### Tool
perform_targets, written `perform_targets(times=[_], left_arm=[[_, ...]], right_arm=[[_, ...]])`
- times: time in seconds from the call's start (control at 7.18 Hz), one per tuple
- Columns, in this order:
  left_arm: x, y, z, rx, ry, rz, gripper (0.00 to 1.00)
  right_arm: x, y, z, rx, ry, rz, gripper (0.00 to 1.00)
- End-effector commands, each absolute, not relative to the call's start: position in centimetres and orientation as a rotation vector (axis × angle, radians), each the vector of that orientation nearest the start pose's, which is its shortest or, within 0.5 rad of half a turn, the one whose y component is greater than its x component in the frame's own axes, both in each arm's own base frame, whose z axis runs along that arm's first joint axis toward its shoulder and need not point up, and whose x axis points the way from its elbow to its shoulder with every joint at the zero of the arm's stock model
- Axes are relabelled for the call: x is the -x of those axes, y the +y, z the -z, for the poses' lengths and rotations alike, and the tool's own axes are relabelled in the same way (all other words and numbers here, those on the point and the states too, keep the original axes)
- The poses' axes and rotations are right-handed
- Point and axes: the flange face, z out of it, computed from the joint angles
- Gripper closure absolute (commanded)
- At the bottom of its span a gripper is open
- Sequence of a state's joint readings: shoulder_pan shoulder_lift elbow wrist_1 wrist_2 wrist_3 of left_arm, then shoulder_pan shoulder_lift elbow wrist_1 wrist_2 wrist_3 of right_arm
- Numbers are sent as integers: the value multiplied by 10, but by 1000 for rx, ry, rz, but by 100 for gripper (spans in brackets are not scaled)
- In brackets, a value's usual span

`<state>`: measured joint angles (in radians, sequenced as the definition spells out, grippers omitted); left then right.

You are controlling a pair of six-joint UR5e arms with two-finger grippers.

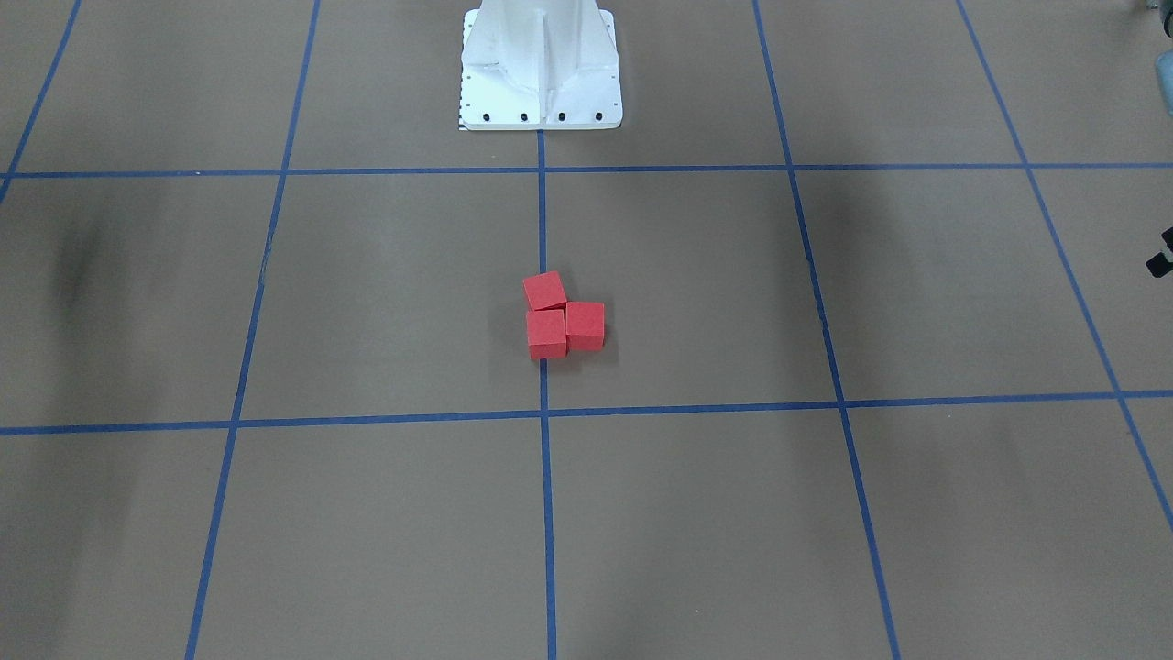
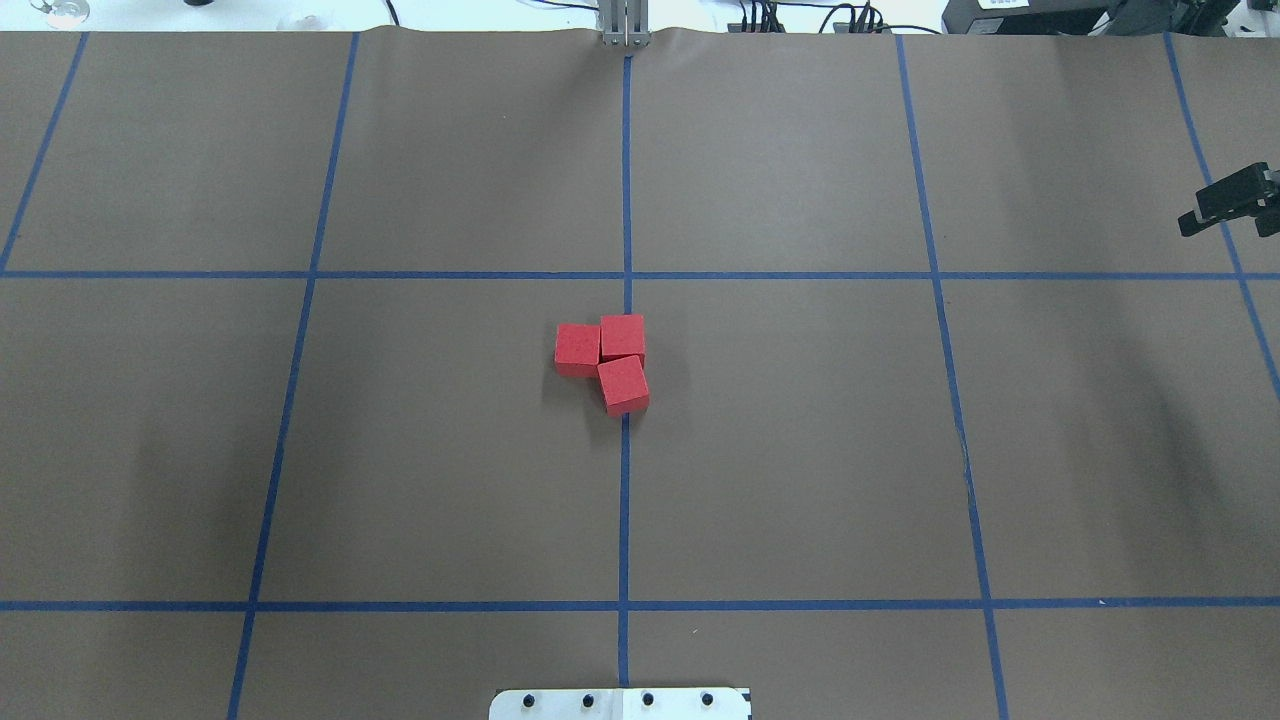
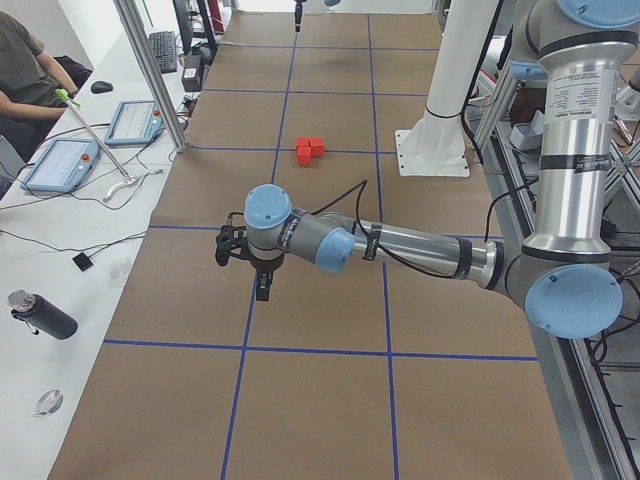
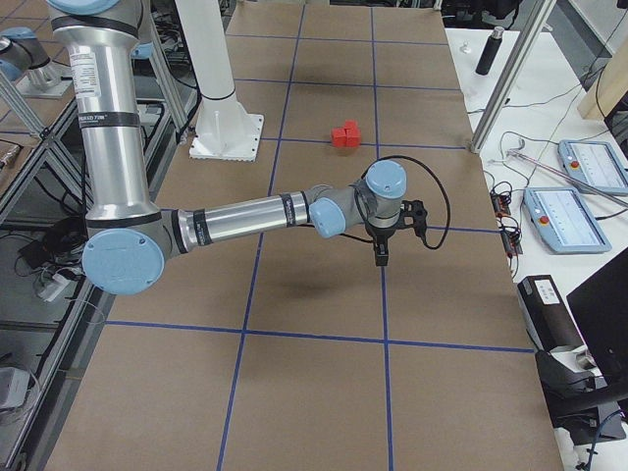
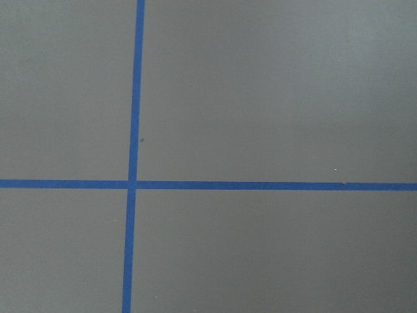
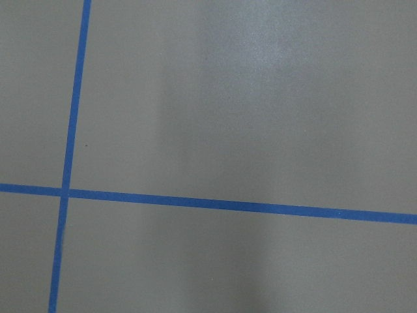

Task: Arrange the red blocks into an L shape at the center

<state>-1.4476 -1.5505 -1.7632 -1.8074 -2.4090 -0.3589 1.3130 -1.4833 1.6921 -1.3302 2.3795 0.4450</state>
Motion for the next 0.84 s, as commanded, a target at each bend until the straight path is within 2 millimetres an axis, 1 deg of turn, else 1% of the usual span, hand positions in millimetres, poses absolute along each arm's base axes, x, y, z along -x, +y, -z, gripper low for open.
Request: perform_targets(times=[0.0, 0.28, 0.42, 0.7], left_arm=[[-4, -491, -539, -174, 902, 39, 0], [-4, -490, -559, -135, 894, 66, 0], [-4, -490, -563, -131, 887, 72, 0], [-4, -490, -562, -133, 884, 72, 0]], right_arm=[[80, -539, -522, -127, -892, 10, 0], [79, -539, -523, -126, -891, 8, 0], [79, -539, -524, -125, -891, 7, 0], [78, -539, -526, -123, -889, 6, 0]])
